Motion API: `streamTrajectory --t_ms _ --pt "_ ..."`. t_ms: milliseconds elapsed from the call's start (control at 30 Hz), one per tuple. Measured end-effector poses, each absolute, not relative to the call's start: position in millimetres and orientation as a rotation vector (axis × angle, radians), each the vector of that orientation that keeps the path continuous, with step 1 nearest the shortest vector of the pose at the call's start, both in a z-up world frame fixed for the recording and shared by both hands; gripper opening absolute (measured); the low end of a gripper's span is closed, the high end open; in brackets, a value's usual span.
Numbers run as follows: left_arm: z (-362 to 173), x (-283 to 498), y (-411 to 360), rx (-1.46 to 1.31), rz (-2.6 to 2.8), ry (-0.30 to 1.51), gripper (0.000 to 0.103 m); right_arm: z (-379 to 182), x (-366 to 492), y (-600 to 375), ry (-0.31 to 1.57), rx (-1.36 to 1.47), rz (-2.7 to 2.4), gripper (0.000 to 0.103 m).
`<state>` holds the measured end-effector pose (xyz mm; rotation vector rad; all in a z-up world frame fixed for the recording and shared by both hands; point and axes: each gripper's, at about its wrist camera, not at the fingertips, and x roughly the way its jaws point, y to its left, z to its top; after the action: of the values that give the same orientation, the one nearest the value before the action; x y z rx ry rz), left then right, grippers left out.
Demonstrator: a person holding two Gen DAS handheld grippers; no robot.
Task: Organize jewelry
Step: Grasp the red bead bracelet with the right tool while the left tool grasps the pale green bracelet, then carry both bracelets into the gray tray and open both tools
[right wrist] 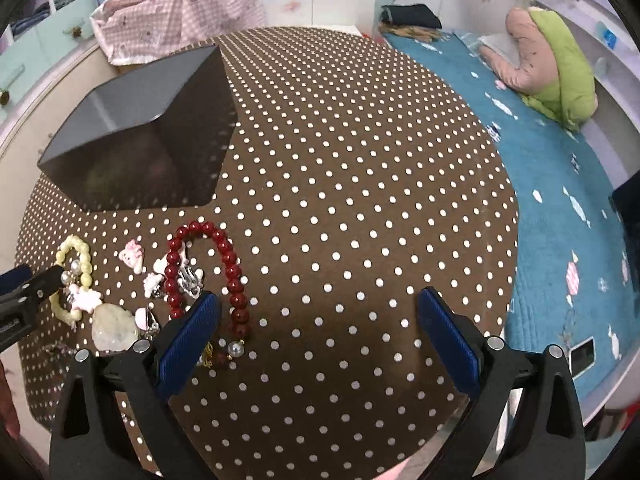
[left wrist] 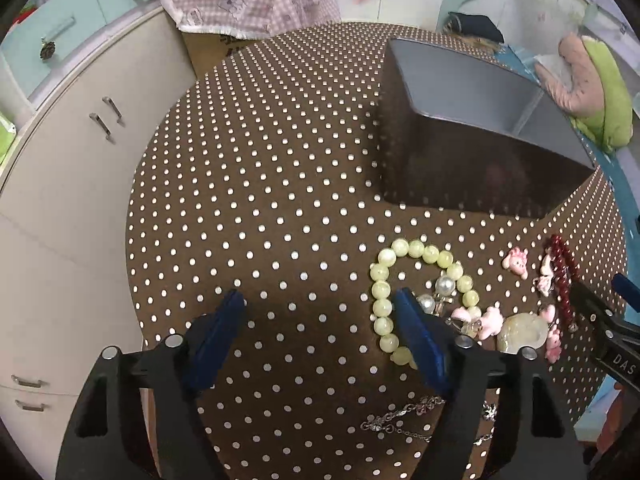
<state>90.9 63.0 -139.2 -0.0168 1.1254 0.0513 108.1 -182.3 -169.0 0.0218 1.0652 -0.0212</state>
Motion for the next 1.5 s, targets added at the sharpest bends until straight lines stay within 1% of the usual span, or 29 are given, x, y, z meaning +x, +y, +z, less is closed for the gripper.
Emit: streamTrajectory --t_ms 33,100,133,167,200,233,267,300,333,367,467,633,1000,1167,1333,1500 --pt "-139 92 64 -0.027 0.034 1.126 0.068 -168 108 -182 1.063 0.017 -0.016 0.094" --pt "-139 92 63 -0.022 0.027 1.117 0.063 -167 108 -181 1.049 0.005 0.019 0.088" --pt "-138 92 63 -0.017 0.019 1.111 0.058 -166 107 -179 1.034 -0.006 0.042 0.076" --pt "-138 92 62 -0.013 0.013 1.107 0.051 -164 104 -178 1.024 -0.012 0.059 0.058" --pt "-137 91 62 -0.009 0.007 1.103 0.047 -162 103 -176 1.015 -0.018 0.081 0.05" --pt "-135 91 62 -0.007 0.002 1.098 0.035 -161 102 -173 1.009 -0.028 0.108 0.042" --pt "-135 89 58 -0.005 0.006 1.096 0.02 -161 102 -172 1.007 -0.033 0.128 0.033" --pt "-134 89 59 -0.007 0.006 1.094 0.013 -160 101 -171 1.006 -0.034 0.138 0.027" --pt "-134 90 61 -0.017 -0.002 1.096 0.008 -159 100 -170 1.004 -0.032 0.151 0.015" --pt "-134 90 64 -0.034 -0.017 1.101 0.008 -158 99 -168 1.006 -0.024 0.175 0.009" --pt "-131 91 73 -0.077 -0.047 1.099 0.008 -156 99 -166 1.007 -0.011 0.174 0.008" --pt "-108 84 79 -0.088 -0.079 1.024 0.008 -150 97 -168 0.998 0.029 0.18 0.008" --pt "-57 75 61 -0.086 -0.184 0.885 0.008 -95 85 -173 0.849 0.025 0.203 0.008" --pt "-25 64 61 -0.099 -0.281 0.78 0.008 -72 76 -174 0.78 0.026 0.204 0.008" --pt "-37 70 62 -0.126 -0.288 0.845 0.008 -74 77 -181 0.799 0.055 0.195 0.008" --pt "-28 67 65 -0.126 -0.289 0.808 0.008 -66 76 -183 0.772 0.067 0.214 0.008"
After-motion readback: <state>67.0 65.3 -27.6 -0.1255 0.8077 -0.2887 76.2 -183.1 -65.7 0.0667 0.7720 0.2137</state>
